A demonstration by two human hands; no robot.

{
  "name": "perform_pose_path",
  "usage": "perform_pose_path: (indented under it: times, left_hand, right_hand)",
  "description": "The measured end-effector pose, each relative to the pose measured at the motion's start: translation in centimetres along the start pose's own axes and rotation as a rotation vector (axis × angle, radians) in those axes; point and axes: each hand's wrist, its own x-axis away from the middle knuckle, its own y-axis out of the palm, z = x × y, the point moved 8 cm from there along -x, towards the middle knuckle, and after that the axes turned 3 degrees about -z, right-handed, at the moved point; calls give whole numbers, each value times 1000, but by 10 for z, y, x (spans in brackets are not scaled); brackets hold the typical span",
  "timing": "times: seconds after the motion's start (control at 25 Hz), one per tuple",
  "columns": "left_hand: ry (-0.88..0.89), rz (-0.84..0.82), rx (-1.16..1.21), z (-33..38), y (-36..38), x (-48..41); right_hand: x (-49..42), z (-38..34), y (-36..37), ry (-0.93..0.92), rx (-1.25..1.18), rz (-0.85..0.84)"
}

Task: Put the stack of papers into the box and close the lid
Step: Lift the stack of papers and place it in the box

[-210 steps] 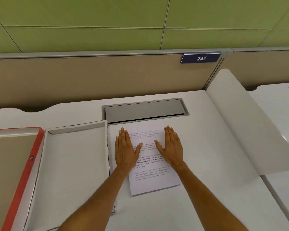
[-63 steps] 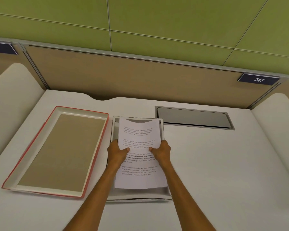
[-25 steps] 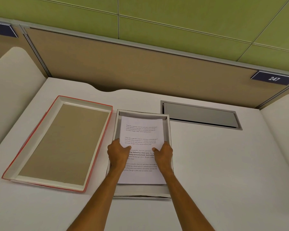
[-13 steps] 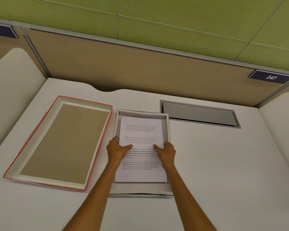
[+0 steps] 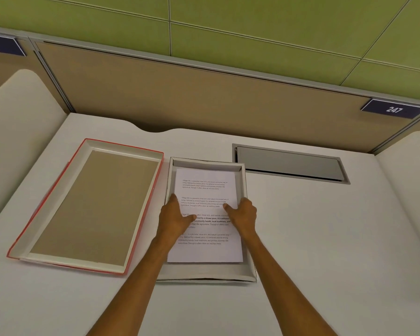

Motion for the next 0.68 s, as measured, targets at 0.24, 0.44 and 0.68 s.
perform_pose_path:
  times: [0.24,0.44,0.68]
  left_hand:
    - [-483,-419,903,-13,45,90]
    - [-897,-476,1279,-38,90,142]
    - [-907,-467,1338,-38,94,125]
  right_hand:
    - [-48,-76,-4,-313,128,-224]
    - [-76,-115,25,-480,430,-433]
    - [-95,-129,50,-489,561,-581]
